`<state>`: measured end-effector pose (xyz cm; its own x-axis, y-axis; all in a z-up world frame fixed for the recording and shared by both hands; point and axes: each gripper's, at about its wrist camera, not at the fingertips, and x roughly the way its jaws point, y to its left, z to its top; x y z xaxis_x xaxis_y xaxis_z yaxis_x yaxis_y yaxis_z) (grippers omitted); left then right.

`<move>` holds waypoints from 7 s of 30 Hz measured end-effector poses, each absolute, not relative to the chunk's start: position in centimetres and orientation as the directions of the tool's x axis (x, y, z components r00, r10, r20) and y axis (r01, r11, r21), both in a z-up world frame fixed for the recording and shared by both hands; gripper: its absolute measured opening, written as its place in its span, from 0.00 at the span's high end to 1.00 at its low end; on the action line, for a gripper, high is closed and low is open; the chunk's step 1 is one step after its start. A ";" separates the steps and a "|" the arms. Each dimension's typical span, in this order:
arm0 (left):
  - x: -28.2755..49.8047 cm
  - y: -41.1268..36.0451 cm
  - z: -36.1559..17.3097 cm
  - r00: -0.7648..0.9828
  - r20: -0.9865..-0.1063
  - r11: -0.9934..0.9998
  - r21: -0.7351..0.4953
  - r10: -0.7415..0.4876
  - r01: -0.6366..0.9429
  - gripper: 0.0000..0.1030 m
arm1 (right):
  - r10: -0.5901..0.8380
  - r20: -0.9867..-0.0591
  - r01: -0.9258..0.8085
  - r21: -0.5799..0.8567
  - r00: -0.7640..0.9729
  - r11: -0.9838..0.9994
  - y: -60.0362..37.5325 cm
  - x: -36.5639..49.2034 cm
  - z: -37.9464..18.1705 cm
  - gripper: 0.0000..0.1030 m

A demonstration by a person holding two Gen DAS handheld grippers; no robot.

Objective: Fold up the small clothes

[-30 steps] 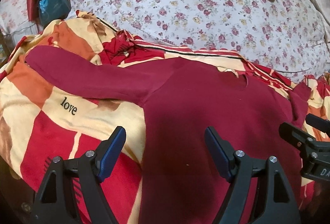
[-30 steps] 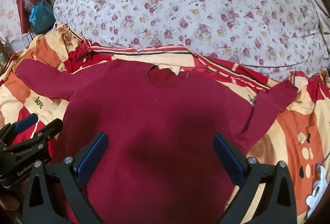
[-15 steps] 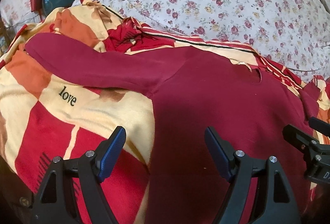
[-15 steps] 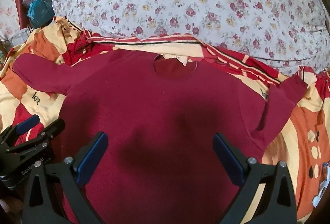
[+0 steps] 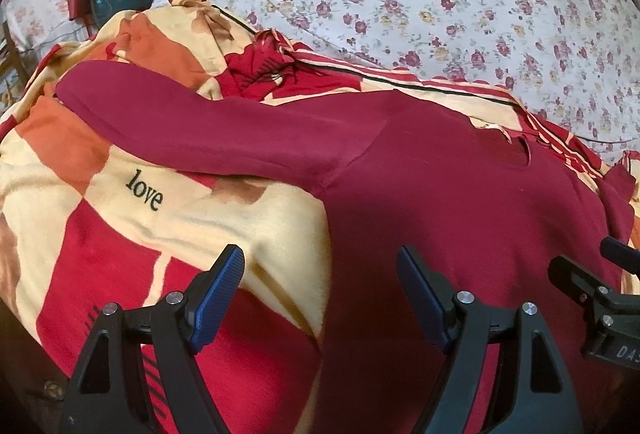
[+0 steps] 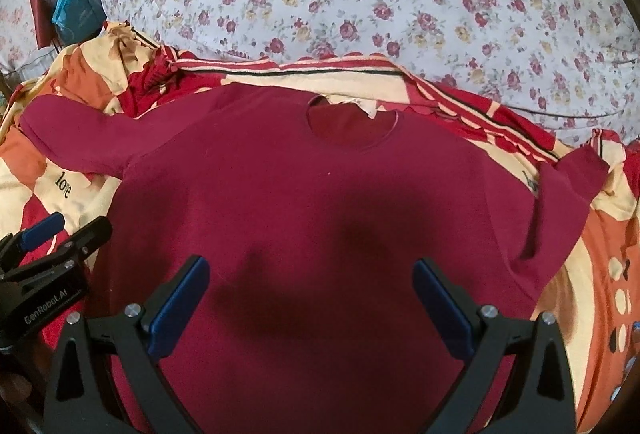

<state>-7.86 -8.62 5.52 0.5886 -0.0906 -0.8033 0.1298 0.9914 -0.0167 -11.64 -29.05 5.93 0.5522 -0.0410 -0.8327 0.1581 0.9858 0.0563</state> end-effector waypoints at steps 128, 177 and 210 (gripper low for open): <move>-3.5 -2.6 4.6 0.551 -0.831 0.997 -0.053 -0.071 0.049 0.72 | 0.135 -0.712 0.112 0.289 0.689 0.951 -37.7 -8.1 9.1 0.91; -0.2 -12.9 5.0 0.556 -0.819 0.985 -0.061 -0.141 0.160 0.65 | -0.002 -0.830 0.247 0.164 0.558 0.955 -43.4 -9.7 4.1 0.64; -4.8 -15.9 4.7 0.558 -0.823 0.976 0.020 -0.108 0.218 0.65 | 0.002 -0.867 0.249 0.146 0.498 0.958 -41.6 -13.6 4.0 0.47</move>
